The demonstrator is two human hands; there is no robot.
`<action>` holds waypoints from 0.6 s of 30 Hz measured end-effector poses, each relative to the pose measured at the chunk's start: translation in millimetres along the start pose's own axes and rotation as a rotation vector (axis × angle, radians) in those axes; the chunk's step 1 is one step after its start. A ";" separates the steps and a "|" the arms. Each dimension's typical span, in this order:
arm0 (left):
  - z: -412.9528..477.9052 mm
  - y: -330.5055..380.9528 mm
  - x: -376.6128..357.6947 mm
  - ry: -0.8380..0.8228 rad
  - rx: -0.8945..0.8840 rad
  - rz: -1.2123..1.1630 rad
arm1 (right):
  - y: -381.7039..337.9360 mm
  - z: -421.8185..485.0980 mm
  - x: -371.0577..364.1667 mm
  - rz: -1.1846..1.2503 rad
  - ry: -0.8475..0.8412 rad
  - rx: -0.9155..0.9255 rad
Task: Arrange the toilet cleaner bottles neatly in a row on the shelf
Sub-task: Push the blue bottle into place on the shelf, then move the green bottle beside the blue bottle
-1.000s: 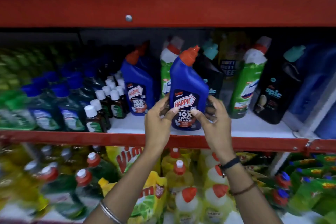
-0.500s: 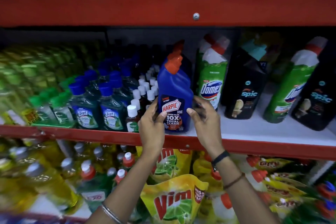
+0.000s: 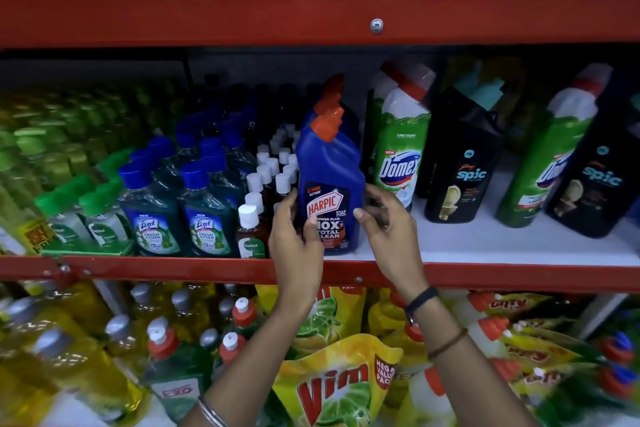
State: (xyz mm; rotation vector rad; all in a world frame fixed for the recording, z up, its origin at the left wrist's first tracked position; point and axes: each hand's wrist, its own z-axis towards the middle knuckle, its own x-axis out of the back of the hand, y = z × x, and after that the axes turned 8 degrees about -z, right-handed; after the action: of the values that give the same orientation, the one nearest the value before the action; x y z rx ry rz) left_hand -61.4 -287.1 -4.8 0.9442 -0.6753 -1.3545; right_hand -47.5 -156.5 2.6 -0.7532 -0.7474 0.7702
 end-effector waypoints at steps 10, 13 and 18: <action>-54.8 23.9 -88.6 -0.081 -0.345 0.085 | 21.2 -5.7 106.0 0.037 0.145 -0.039; -65.6 28.1 -130.1 -0.291 -0.286 0.002 | 39.8 3.9 156.1 0.010 0.320 -0.066; -73.7 31.7 -201.1 -0.605 -0.031 -0.011 | 81.9 33.1 220.5 -0.016 0.418 -0.180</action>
State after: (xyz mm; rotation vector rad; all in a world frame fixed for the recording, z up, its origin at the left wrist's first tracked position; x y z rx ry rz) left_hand -8.1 -77.8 10.2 0.5025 -1.0981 -1.6699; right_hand 10.2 73.3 19.9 -1.0310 -0.4461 0.5098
